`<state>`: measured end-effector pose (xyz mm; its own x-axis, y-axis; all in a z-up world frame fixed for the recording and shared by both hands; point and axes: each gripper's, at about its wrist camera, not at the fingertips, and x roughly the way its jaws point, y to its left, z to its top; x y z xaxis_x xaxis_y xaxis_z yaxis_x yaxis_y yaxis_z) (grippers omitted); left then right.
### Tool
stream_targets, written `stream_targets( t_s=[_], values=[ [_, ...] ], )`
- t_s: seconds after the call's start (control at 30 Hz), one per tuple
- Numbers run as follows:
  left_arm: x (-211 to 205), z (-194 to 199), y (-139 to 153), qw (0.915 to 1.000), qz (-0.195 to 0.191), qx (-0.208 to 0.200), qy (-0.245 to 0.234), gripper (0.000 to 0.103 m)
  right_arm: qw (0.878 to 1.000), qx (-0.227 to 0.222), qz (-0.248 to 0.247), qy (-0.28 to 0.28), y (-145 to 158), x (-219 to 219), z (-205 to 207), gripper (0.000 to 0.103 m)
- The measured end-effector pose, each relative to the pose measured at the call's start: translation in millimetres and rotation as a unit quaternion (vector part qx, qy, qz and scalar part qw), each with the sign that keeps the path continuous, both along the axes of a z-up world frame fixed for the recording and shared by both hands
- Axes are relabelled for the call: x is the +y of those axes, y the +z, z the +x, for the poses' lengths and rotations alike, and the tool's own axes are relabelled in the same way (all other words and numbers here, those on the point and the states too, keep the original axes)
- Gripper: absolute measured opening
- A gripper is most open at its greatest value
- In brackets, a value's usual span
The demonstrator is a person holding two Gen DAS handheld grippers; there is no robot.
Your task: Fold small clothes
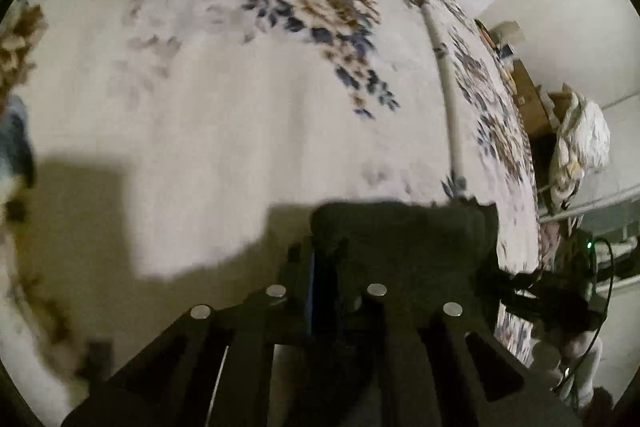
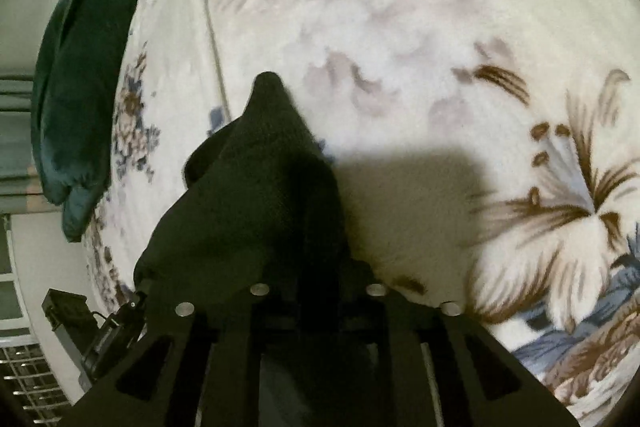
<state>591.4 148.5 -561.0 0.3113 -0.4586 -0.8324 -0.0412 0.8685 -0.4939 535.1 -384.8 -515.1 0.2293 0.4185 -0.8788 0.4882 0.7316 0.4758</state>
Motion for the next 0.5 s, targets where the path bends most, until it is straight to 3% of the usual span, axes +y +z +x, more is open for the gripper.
stream_targets(
  t_s=[0.07, 0.13, 0.27, 0.4, 0.5],
  values=[
    [2, -21, 21, 0.9998, 0.008, -0.014, -0.01, 0.026, 1.0, -0.006, 0.016, 0.006, 11, 0, -13, 0.057],
    [5, -43, 36, 0.9993, 0.017, -0.029, -0.016, 0.046, 1.0, -0.01, 0.006, 0.022, 26, 1, -36, 0.057],
    [13, -112, 59, 0.9979, 0.044, -0.033, -0.033, 0.048, 0.999, -0.005, -0.012, 0.052, 50, 9, -105, 0.057],
    [29, -193, 51, 0.9973, 0.058, 0.017, -0.041, 0.048, 0.997, 0.017, -0.012, 0.068, 56, 23, -191, 0.057],
    [31, -243, 30, 0.9953, 0.057, 0.066, -0.043, 0.048, 0.997, 0.051, -0.006, 0.063, 43, 37, -255, 0.057]
  ],
)
